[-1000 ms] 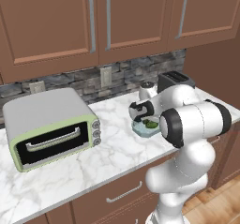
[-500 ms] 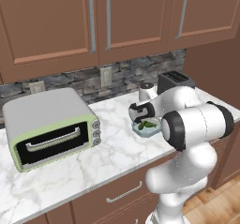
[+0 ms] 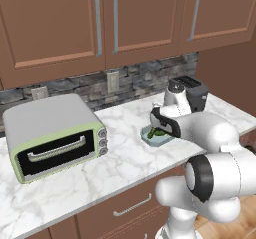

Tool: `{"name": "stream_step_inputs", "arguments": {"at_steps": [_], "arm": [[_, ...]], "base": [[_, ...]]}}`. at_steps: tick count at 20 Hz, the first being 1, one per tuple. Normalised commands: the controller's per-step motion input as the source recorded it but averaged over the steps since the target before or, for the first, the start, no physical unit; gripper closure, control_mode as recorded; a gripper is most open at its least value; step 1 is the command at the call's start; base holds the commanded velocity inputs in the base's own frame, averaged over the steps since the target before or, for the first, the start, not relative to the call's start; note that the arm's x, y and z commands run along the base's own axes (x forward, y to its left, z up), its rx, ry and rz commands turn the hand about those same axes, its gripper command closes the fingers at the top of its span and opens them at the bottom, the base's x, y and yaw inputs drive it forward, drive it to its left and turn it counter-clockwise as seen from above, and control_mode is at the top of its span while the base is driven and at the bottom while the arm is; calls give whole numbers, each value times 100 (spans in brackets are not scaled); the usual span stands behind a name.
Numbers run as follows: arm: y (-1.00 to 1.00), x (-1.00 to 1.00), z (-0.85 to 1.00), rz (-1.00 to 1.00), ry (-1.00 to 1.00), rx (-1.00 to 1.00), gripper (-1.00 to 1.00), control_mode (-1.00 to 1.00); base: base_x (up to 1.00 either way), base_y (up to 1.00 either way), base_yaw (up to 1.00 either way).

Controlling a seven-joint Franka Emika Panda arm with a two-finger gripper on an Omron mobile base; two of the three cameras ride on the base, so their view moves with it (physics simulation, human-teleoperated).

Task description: Take the squash and avocado out of the freezer and place them in the tupperware container on the counter. Then put the tupperware containing the vegetables back in the freezer.

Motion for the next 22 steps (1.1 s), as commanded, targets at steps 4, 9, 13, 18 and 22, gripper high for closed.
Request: {"name": "stream_step_inputs", "arguments": {"at_steps": [4,9,13,18,22], "arm": [[-64,0,21,23,-2,0,-100,-100],[-50,0,0,35,0,0,-100,-100],[-21,11,-9,31,1,0,-100,-100],[0,8,-22,21,4,0,-100,-100],[0,19,-20,12,6,0,-100,-100]], "base": [[0,0,0],[0,0,0],[0,0,0],[0,0,0],[0,0,0]]}}
